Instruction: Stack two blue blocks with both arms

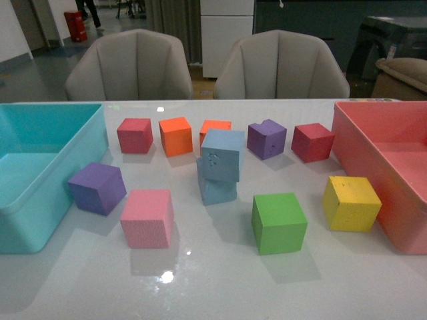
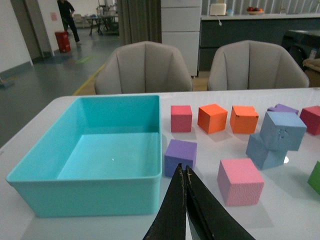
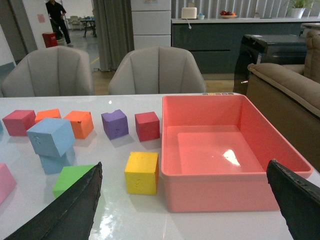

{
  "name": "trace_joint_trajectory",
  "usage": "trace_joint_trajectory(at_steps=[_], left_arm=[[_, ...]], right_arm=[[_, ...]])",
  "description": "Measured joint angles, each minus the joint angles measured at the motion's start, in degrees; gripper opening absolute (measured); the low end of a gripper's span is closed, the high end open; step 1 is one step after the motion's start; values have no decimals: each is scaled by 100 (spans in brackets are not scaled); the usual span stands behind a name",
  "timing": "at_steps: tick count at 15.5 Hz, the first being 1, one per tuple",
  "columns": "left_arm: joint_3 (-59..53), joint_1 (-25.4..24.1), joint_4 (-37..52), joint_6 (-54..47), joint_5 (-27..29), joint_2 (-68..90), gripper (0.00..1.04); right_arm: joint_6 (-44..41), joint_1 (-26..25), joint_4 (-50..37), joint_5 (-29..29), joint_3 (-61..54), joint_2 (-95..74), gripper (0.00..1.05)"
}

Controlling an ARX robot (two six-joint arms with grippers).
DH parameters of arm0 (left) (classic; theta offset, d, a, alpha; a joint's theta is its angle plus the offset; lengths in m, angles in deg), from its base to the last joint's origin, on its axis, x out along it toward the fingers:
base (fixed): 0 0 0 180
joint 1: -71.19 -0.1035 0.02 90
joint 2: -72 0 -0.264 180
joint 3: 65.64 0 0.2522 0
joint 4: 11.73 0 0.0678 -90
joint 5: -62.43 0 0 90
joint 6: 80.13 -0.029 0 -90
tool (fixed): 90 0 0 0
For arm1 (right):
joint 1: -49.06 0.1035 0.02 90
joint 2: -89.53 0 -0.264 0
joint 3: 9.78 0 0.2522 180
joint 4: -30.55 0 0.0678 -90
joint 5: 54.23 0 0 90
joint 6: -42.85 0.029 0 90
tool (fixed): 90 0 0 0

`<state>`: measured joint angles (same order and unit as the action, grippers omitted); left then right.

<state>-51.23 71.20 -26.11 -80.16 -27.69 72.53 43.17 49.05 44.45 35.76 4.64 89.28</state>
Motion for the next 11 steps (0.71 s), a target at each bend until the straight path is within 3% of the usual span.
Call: trace_joint_trajectory(at_steps=[6,11], left_arm=[[0,0,42,0,13,-2,2],[0,0,44,0,13,0,64]], right_arm=[[0,0,4,0,0,0,98],[0,0,7,0,0,0,98]])
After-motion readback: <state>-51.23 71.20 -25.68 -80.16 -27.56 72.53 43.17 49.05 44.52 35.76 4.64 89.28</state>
